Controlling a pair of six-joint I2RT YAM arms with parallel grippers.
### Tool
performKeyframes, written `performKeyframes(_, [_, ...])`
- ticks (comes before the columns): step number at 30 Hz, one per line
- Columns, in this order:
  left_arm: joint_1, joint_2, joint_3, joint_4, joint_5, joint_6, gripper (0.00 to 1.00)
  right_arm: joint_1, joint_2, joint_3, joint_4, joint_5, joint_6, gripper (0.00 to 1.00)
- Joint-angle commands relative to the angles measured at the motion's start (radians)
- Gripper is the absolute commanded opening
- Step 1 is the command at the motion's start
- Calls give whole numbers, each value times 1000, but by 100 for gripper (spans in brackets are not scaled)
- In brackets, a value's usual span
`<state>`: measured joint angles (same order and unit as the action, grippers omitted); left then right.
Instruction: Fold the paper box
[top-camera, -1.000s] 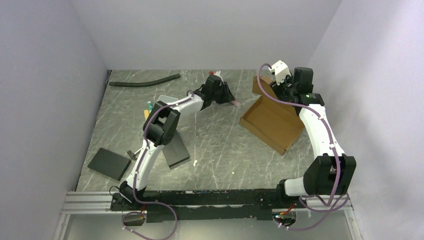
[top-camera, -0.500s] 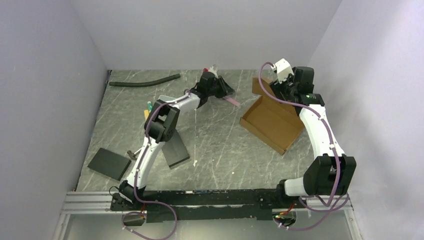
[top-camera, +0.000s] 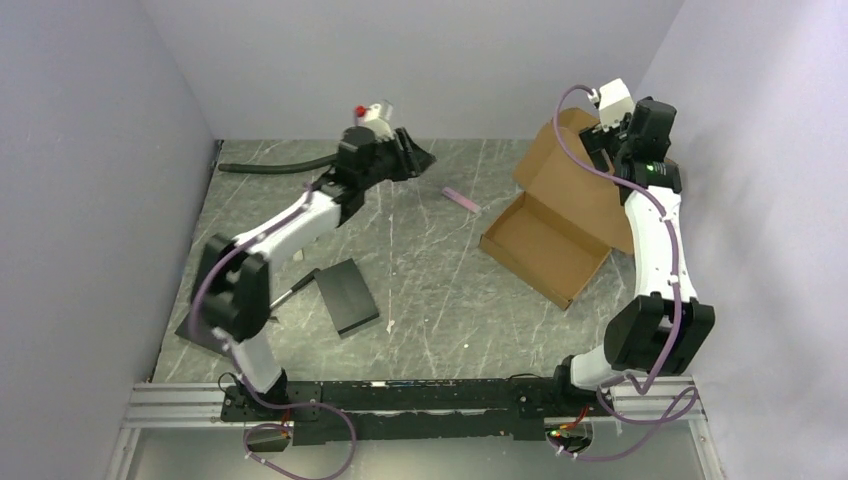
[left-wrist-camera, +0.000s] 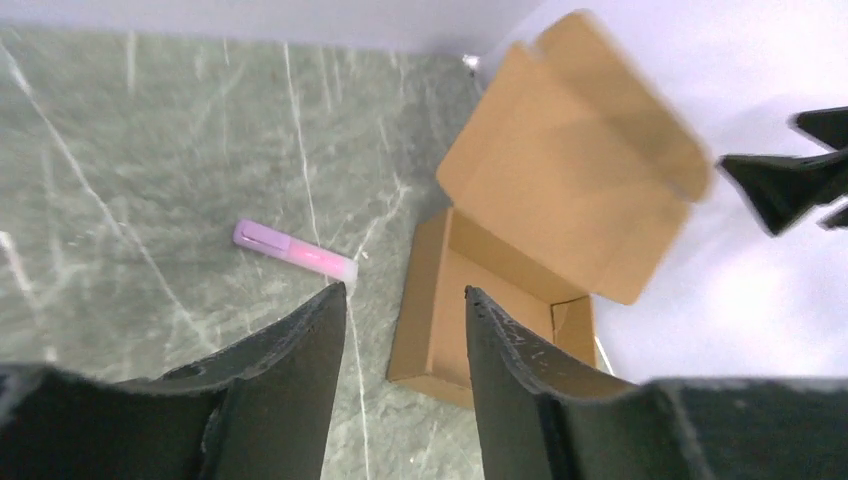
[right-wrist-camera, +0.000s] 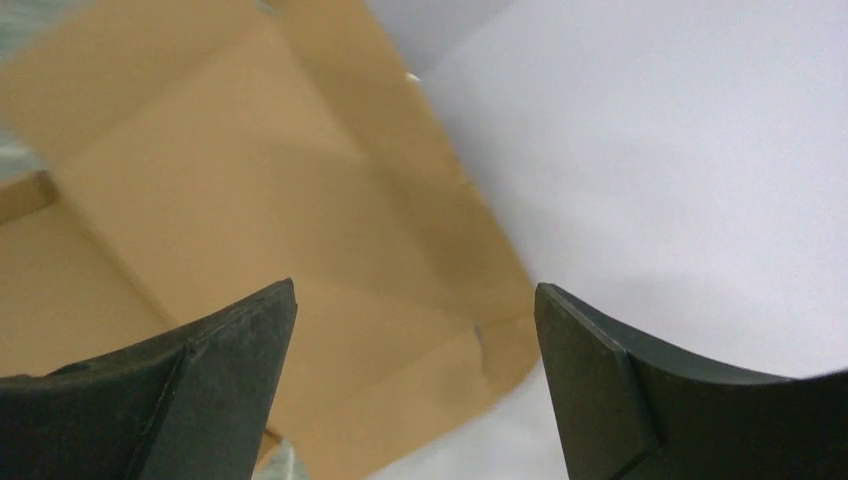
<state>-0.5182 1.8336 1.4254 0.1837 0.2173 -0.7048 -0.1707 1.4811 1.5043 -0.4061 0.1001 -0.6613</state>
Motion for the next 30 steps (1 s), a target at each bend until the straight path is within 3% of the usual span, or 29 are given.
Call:
performKeyframes(1, [25,-265,-186,-17,-73,174,58,11,-127,28,-143,-391,-40,95])
performKeyframes(4, [57,-430,-284,-122,-98,221,82,42,-108,31,-249,-683,-18,96])
performKeyframes(7, [103,-580,-335,-289,-75,268,99,131,1,63,-323,-769,21,95])
performKeyframes(11, [121,-759,-339,-573,-37,493,99,262,157,101,-313,-697,74,94])
performKeyframes(14, [121,-859,-386,-727,-141,585,99,323,308,204,-337,-628,108,90])
performKeyframes(20, [127,-1033,-632,-670,-298,670,99,403,586,468,-406,-468,181,81])
performKeyframes(25, [132,-1133,-651,-664,-319,689,99,429,765,628,-471,-397,189,68])
performKeyframes(30, [139,-1152,-658,-662,-304,692,100,450,846,653,-483,-344,178,66])
